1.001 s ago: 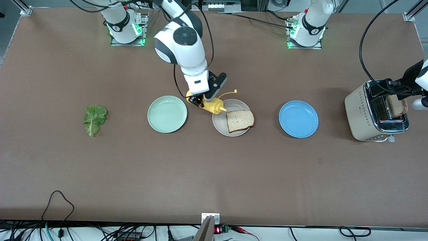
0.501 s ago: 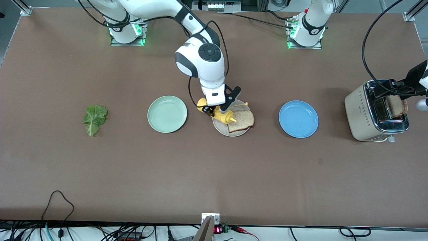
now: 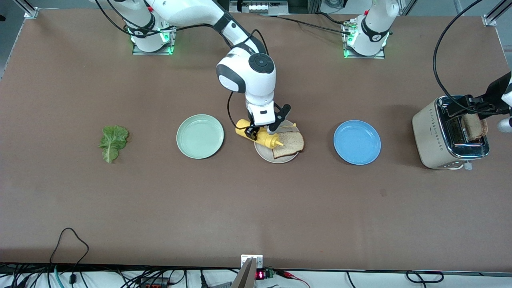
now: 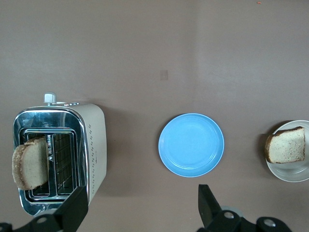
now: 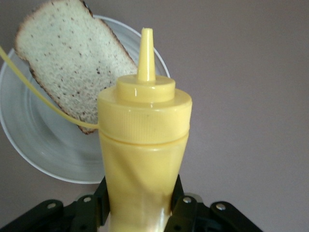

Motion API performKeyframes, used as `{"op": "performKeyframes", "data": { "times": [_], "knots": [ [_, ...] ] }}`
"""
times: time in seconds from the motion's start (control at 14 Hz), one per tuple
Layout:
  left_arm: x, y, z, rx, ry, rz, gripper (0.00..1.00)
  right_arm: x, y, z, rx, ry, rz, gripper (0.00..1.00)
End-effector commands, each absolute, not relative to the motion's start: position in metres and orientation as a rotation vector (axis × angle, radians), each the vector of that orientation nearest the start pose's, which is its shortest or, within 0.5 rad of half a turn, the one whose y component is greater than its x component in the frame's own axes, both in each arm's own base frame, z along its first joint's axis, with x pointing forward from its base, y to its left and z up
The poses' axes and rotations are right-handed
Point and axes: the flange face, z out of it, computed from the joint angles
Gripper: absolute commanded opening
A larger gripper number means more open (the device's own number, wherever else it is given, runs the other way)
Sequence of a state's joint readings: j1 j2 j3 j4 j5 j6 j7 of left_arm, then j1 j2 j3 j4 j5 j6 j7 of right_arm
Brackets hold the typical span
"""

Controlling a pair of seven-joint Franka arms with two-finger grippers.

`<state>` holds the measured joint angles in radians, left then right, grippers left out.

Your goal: Make sandwich in beige plate with both arms

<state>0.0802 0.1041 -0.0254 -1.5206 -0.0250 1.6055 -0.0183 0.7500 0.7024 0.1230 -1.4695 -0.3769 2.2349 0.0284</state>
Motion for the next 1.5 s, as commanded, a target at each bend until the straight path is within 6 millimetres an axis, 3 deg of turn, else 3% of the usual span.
{"op": "performKeyframes", "data": {
  "times": [0.0,0.79,1.07,1.22,1.43],
  "knots": [
    [0.586,0.033,0.591,-3.157,-0.108,0.033,1.0,0.475,0.542,0.273,-2.915,-1.715,-0.207,0.0],
    [0.586,0.034,0.591,-3.156,-0.11,0.033,1.0,0.439,0.549,0.261,-2.938,-1.857,-0.009,0.0],
    [0.586,0.034,0.591,-3.156,-0.11,0.033,1.0,0.438,0.55,0.263,-2.937,-1.855,-0.01,0.0],
    [0.586,0.034,0.591,-3.156,-0.11,0.033,1.0,0.447,0.542,0.275,-2.945,-1.829,-0.024,0.0],
    [0.586,0.034,0.591,-3.157,-0.11,0.036,1.0,0.48,0.493,0.316,-2.98,-1.654,-0.039,0.01]
  ]
}}
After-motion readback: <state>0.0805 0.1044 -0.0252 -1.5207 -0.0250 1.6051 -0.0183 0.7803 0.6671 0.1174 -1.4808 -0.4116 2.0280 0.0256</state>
